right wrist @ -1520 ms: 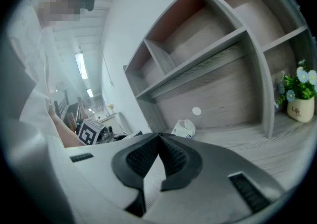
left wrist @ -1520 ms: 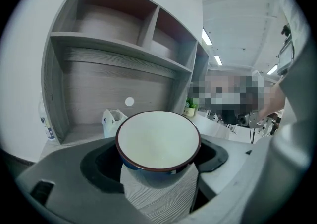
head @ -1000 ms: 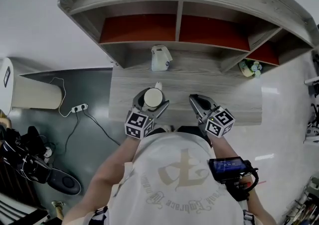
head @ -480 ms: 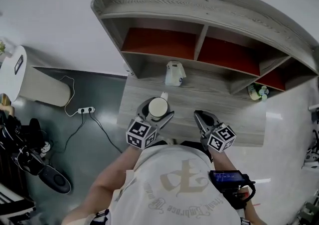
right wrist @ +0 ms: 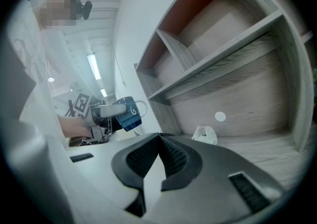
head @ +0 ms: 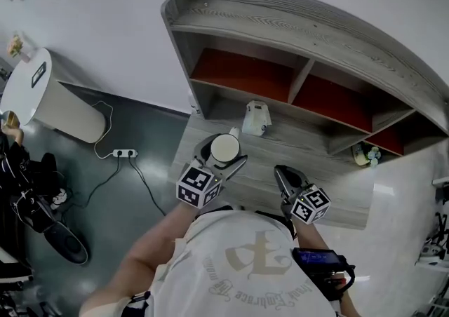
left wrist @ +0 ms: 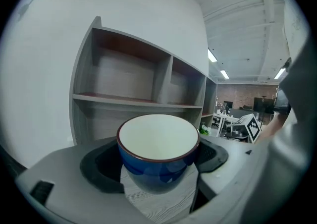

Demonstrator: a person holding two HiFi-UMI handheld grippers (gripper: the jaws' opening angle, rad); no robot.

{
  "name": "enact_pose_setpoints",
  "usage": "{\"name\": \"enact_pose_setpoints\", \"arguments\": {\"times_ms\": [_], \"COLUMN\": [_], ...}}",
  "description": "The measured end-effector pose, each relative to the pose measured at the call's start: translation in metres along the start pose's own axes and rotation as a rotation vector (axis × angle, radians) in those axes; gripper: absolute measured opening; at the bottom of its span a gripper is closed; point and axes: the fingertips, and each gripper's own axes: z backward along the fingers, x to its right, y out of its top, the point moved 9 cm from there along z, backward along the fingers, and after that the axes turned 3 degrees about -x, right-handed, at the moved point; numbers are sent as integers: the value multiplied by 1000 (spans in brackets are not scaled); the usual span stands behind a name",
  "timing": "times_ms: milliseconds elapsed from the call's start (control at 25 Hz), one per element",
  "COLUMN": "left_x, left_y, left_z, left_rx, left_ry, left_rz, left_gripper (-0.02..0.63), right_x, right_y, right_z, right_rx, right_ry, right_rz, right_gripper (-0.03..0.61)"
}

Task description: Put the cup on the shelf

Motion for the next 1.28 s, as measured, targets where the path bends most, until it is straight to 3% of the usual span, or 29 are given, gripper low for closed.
{"name": "enact_pose_setpoints", "arguments": {"times_ms": [720, 1280], "left_x": [-25, -44], "left_y": [88, 151], "left_z": [-20, -55], "left_rx": [54, 108], "left_ry": [57, 54], "left_rz": [-45, -109], "left_gripper": [408, 408], "right_x": [9, 14], "right_y": [2, -3], "right_z": [11, 21], "right_rx": [3, 24], "right_ry": [3, -30], "right_rz": [-7, -34], "right_gripper": [5, 5]}}
